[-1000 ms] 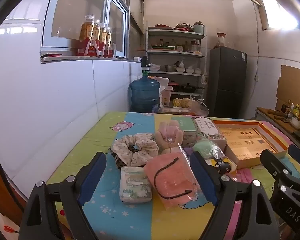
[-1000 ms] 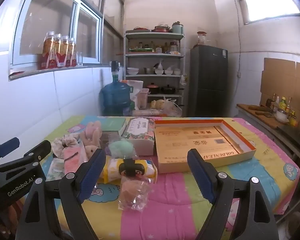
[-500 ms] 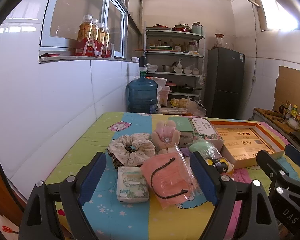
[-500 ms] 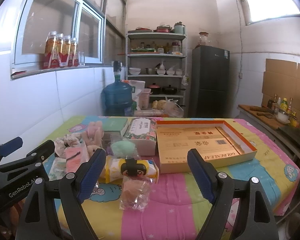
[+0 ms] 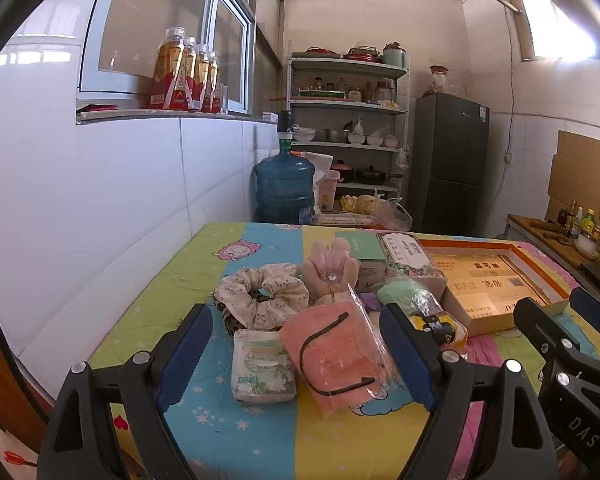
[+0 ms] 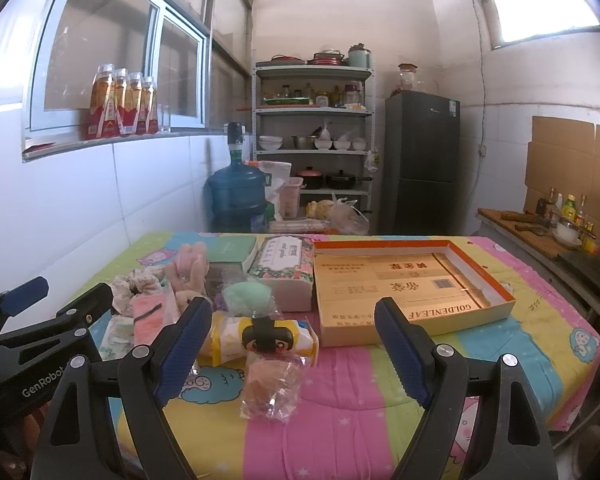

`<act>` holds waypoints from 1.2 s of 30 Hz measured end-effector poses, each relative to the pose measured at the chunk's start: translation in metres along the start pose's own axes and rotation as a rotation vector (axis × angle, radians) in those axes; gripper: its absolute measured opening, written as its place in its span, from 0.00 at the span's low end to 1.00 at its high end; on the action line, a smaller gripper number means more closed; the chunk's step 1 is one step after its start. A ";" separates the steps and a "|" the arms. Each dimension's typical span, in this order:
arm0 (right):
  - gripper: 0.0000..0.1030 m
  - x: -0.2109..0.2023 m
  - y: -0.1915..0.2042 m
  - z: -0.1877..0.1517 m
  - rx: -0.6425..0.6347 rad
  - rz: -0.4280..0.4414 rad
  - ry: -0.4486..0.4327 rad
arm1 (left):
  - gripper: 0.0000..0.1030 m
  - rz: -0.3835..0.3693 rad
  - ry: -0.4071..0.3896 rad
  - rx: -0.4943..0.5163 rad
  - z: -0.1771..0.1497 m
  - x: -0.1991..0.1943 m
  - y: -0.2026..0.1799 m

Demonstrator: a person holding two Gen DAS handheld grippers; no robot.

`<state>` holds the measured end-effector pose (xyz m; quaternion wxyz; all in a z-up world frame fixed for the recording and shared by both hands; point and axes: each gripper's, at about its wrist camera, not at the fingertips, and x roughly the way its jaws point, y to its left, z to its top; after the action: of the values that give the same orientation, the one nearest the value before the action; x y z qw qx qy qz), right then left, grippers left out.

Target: Organize soft objects

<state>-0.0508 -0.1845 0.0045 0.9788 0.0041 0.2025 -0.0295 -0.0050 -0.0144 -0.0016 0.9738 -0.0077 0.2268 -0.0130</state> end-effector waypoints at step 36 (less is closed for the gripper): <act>0.82 0.002 -0.001 -0.002 0.005 0.003 0.004 | 0.83 -0.004 0.006 -0.003 -0.004 0.004 -0.001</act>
<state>-0.0500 -0.1851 0.0024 0.9785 0.0069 0.2042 -0.0285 -0.0037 -0.0159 -0.0070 0.9731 -0.0095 0.2297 -0.0146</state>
